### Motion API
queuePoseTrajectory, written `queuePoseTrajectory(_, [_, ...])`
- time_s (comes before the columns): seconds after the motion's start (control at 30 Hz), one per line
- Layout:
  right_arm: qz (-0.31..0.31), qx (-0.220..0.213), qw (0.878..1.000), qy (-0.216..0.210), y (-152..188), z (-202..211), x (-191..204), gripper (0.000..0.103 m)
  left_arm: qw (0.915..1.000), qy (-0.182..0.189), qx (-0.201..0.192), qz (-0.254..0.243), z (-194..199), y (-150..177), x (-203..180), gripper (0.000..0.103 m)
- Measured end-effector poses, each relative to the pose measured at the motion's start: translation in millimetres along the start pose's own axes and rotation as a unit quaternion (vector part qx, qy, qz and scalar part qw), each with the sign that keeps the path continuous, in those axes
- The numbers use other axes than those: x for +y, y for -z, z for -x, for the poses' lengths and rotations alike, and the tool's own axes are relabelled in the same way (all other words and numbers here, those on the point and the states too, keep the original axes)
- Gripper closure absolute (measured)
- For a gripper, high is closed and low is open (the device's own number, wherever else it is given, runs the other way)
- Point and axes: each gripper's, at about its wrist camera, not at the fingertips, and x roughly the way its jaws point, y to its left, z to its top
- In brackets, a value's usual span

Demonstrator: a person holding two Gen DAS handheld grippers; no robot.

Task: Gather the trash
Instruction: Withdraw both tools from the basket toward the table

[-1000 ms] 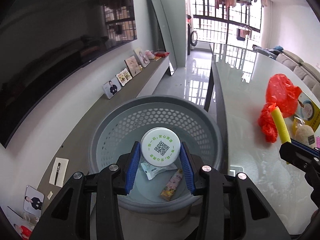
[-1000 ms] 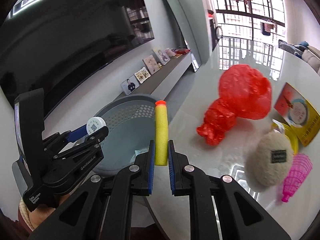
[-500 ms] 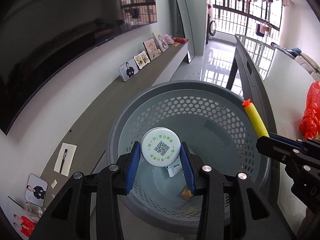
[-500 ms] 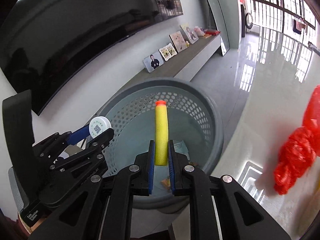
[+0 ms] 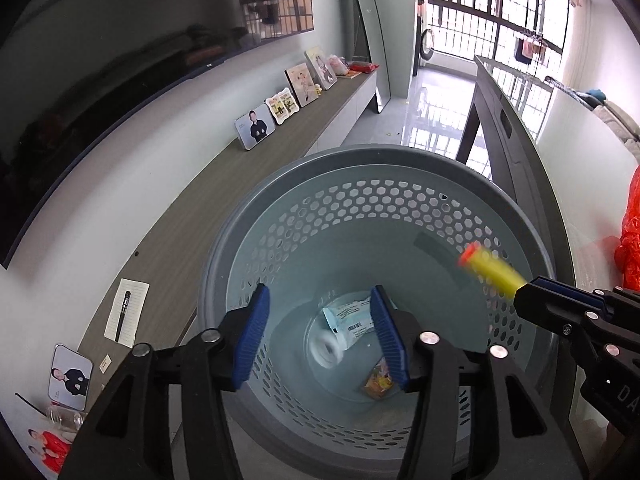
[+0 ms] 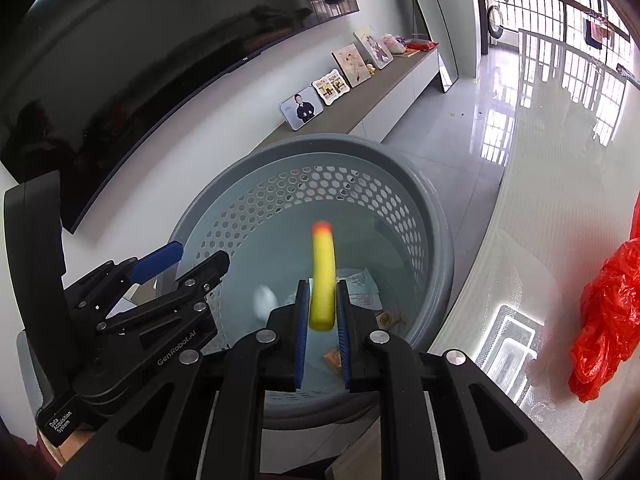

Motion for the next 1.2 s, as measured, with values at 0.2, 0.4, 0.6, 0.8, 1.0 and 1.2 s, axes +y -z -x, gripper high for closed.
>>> queuePoseTrajectory(0.2, [-0.008,-0.008,1.0,0.004,3,3,-5,0.078,1.0,-0.007,-0.004,0.003,4,-1,4,0.036])
queuePoseTrajectory(0.4, [-0.01,-0.011,1.0,0.005,3,5,-6,0.075,0.9999,-0.009,-0.006,0.004,4,-1,4,0.032])
queuePoseTrajectory(0.6, [-0.013,-0.017,1.0,0.004,4,8,-9,0.07,0.9999,-0.013,-0.003,0.003,3,-1,5,0.031])
queuePoseTrajectory(0.8, [-0.019,-0.027,0.999,0.003,6,15,-13,0.069,0.9998,-0.017,-0.01,0.004,6,-3,5,0.027])
queuePoseTrajectory(1.0, [-0.022,-0.044,0.999,0.011,8,27,-14,0.065,0.9997,-0.019,-0.017,0.002,11,-4,4,0.024])
queuePoseTrajectory(1.2, [-0.023,-0.063,0.998,0.02,14,45,-13,0.061,0.9995,-0.019,-0.026,0.0,18,-5,2,0.023])
